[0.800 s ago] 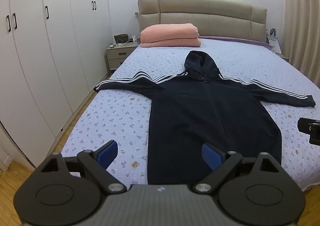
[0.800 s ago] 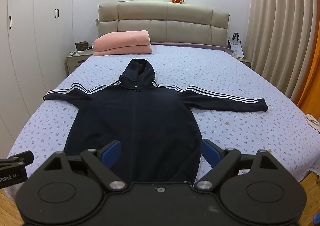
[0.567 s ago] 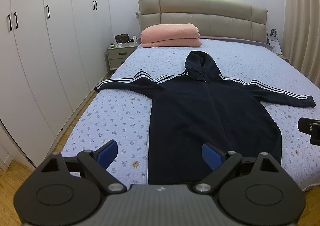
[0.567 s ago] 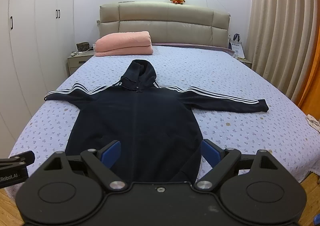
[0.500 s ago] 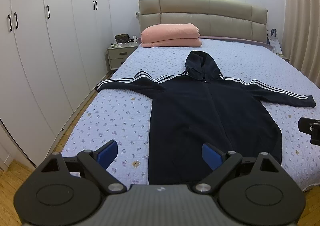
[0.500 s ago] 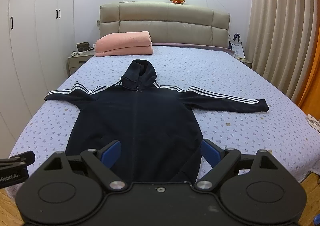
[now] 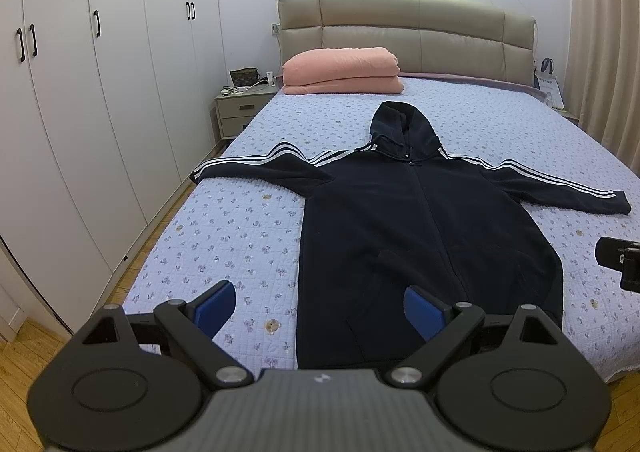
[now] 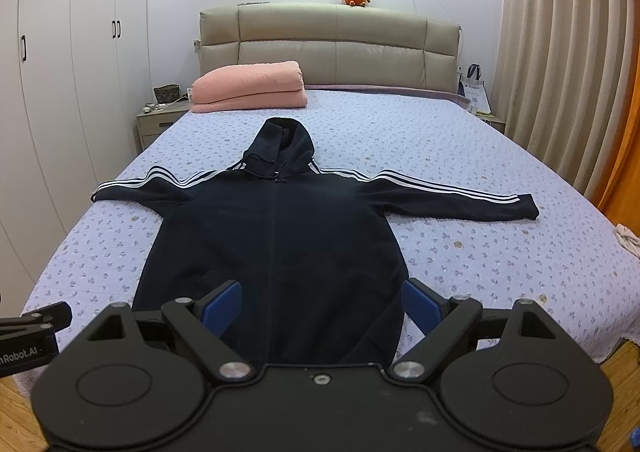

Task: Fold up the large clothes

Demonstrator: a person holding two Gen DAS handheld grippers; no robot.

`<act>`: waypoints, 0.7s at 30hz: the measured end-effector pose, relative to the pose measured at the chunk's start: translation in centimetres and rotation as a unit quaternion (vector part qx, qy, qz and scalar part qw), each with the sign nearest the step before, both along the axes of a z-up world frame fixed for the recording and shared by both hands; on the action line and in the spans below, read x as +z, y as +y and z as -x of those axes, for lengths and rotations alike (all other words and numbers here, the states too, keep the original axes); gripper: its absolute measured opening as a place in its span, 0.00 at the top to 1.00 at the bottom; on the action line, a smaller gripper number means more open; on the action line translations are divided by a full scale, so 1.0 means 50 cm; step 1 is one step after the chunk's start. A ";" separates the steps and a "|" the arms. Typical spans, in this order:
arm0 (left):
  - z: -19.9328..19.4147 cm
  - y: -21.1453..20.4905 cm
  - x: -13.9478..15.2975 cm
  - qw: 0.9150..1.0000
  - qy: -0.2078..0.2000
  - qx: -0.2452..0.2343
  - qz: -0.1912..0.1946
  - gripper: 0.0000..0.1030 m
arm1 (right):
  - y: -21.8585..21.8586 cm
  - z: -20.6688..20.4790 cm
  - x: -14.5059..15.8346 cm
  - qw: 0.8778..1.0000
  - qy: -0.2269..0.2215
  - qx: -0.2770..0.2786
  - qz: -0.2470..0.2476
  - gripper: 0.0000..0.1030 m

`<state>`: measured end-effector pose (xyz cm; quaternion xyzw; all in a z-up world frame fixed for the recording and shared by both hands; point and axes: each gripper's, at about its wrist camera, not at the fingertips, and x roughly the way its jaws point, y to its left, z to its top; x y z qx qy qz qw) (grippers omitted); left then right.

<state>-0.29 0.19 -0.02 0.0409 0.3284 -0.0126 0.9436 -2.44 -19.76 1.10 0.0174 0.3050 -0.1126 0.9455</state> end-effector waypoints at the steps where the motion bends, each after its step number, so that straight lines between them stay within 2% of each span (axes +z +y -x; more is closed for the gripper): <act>1: 0.000 0.001 -0.001 1.000 0.000 -0.001 0.001 0.09 | 0.001 0.001 -0.001 1.000 -0.001 0.000 -0.001 0.00; 13: 0.015 0.008 -0.001 1.000 -0.012 0.001 0.004 0.09 | 0.005 0.010 0.006 1.000 -0.002 0.002 0.001 0.00; 15: 0.020 0.008 0.002 1.000 -0.015 0.000 0.005 0.09 | 0.004 0.018 0.011 1.000 0.009 0.002 -0.001 0.00; 21: 0.043 0.009 0.021 0.999 -0.039 -0.003 0.008 0.09 | 0.005 0.044 0.033 1.000 -0.001 0.003 -0.002 0.00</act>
